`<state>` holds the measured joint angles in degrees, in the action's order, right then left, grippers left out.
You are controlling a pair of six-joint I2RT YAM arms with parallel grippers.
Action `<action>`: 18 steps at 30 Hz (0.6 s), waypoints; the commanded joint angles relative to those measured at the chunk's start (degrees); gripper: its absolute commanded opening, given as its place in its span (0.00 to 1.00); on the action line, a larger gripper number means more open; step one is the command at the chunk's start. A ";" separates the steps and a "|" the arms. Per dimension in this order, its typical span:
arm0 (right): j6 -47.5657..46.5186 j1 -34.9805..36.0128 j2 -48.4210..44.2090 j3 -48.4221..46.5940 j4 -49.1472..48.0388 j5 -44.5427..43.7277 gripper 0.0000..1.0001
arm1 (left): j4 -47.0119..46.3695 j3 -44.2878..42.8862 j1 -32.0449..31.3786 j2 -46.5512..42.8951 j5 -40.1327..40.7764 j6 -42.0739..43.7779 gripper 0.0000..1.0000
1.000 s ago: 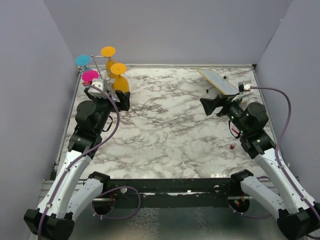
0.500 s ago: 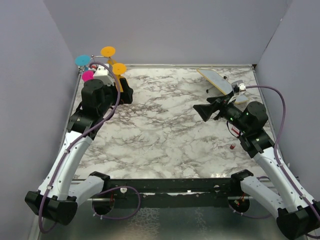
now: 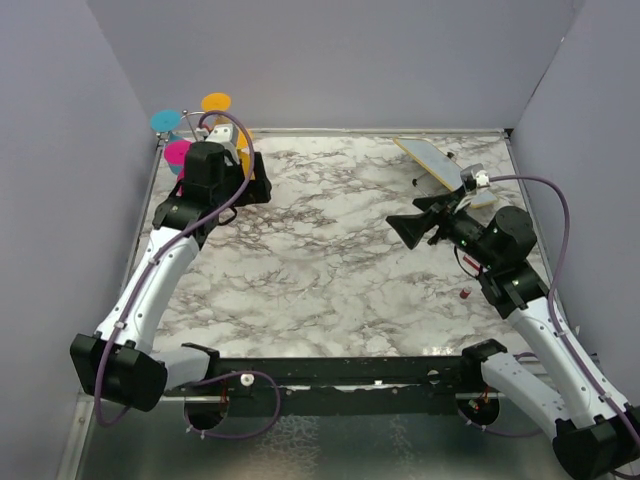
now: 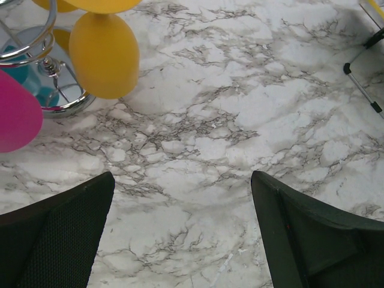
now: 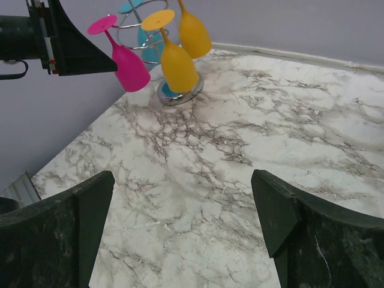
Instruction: Take the wine glass off the wine glass rack
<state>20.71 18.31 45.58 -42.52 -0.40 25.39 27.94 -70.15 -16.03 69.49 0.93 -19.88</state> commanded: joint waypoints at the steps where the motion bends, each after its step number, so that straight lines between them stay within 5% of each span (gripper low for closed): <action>1: -1.52 0.33 -1.36 0.52 -0.74 0.18 1.00 | -0.61 -3.31 4.27 1.35 -5.70 -0.51 0.99; 15: -2.51 1.25 -1.60 1.04 -1.39 -2.04 1.00 | -6.90 -5.21 14.22 6.87 -10.30 -0.51 0.99; 16: -2.53 1.37 -1.63 1.04 -1.31 -2.28 1.00 | -6.92 -5.40 14.45 7.40 -10.21 9.68 0.99; 17: -2.64 1.31 -1.49 0.92 -1.16 -2.41 1.00 | -7.24 -5.43 14.53 7.74 -10.10 -23.65 0.99; 18: -2.64 1.36 -1.40 0.87 -1.03 -2.52 1.00 | -8.03 -5.29 14.51 7.96 -10.00 -28.40 0.99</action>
<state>19.14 19.20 44.56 -41.56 -0.64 24.69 23.27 -73.69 -2.11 76.18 -8.19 -20.80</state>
